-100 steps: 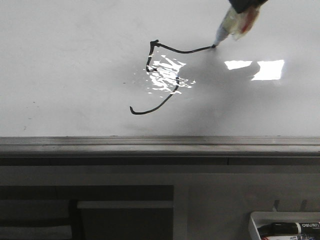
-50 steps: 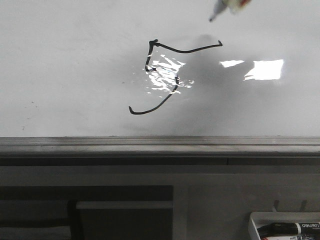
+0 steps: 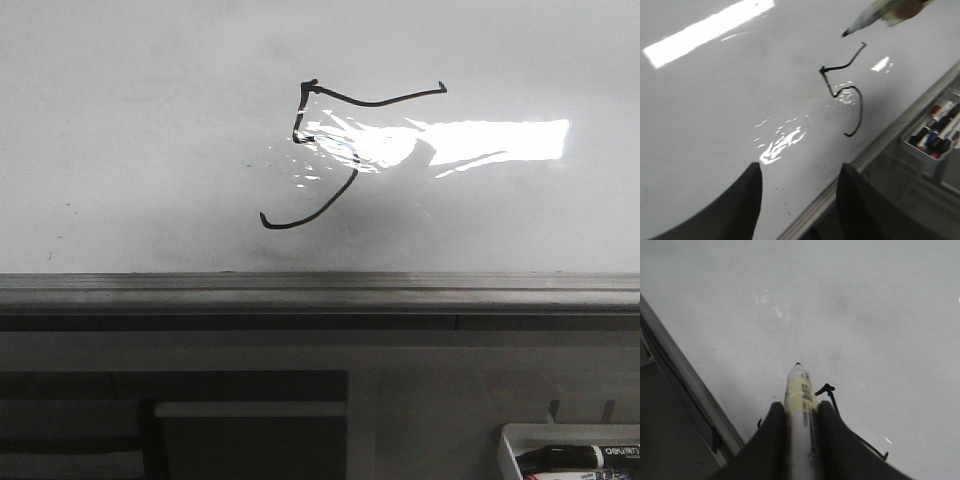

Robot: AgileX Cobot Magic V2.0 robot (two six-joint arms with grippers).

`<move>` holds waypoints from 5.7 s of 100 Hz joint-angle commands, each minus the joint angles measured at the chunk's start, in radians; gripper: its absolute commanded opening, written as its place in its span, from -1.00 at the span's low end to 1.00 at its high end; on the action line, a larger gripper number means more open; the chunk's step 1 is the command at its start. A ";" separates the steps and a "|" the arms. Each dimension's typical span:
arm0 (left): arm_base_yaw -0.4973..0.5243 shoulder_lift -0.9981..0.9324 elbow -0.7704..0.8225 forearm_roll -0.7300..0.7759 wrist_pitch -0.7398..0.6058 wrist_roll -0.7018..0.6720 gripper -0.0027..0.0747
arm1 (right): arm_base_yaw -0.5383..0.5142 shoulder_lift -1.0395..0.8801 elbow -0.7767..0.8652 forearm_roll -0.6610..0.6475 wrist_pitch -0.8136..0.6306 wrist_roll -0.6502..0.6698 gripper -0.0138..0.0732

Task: Write number 5 on whiteboard

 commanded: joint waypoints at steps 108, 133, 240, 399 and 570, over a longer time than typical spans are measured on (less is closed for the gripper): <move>-0.373 0.490 -0.320 0.012 0.093 0.234 -0.10 | 0.084 -0.010 0.201 0.047 -0.236 -0.181 -0.84; -0.373 0.528 -0.312 0.024 0.100 0.234 -0.10 | 0.049 -0.010 0.253 0.088 -0.270 -0.181 -0.84; -0.373 0.613 -0.312 0.041 0.117 0.234 -0.86 | 0.131 -0.064 0.251 0.089 -0.383 -0.181 -0.84; -0.246 0.628 -0.026 -0.532 -0.576 0.075 -0.98 | -0.098 -0.315 0.244 0.050 -0.237 -0.028 -0.82; -0.282 0.888 -0.114 -0.789 -0.855 0.075 -0.25 | -0.098 -0.248 0.251 0.090 -0.229 0.015 -0.82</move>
